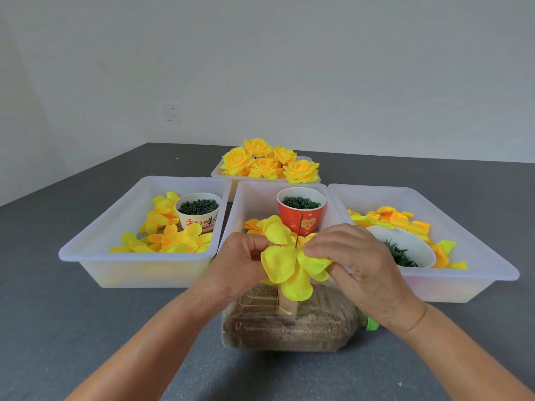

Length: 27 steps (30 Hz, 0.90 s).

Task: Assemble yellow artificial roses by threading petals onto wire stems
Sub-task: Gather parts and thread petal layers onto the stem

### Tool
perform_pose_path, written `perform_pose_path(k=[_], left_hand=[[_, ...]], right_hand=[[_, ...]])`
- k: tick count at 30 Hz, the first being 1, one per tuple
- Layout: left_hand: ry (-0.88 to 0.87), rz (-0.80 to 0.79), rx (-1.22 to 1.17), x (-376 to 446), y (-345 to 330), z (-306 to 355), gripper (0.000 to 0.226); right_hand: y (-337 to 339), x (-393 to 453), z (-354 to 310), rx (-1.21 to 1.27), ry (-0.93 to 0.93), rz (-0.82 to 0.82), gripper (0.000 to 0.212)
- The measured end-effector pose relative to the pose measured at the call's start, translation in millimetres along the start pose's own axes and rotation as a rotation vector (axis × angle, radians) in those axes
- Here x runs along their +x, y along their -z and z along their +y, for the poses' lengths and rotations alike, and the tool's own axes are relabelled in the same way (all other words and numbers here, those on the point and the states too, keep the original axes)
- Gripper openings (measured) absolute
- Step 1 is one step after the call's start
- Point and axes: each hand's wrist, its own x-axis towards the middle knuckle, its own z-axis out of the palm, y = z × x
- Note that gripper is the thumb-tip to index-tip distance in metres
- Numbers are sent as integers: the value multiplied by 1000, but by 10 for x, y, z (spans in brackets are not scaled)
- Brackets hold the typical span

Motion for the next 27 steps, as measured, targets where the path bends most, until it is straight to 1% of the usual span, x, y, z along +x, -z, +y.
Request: perform_pose_path(k=[4, 7, 8, 9, 12, 15, 16, 18, 21, 23, 25, 27], left_hand=[[4, -4, -20, -10, 11, -4, 35], [9, -6, -26, -2, 15, -31, 29], [11, 2, -42, -1, 15, -38, 26], [19, 19, -59, -4, 17, -45, 28], [42, 101, -15, -17, 8, -68, 48], [-40, 136, 114, -33, 5, -72, 77], [-78, 121, 134, -38, 6, -69, 81], [-125, 90, 153, -46, 2, -53, 76], [-128, 124, 198, -47, -4, -52, 56], [-114, 134, 208, -58, -12, -56, 42], [-104, 145, 218, -66, -11, -62, 36], [-86, 157, 231, -66, -7, -68, 30]], right_hand=[[-16, 51, 4, 36, -5, -48, 45], [-42, 98, -21, 43, -10, -86, 52], [-47, 103, -25, 49, -9, -95, 51], [-49, 101, -26, 53, -9, -99, 50], [-58, 101, -20, 80, -32, -96, 44], [-64, 113, -10, 112, -65, -99, 51], [-60, 118, -11, 117, -71, -105, 53], [-39, 127, -7, 117, -74, -118, 53], [-20, 136, -4, 118, -92, -119, 49], [-17, 140, -2, 158, -124, -110, 43], [-17, 145, -18, 166, -123, -89, 35], [-13, 150, -35, 140, -86, -61, 21]])
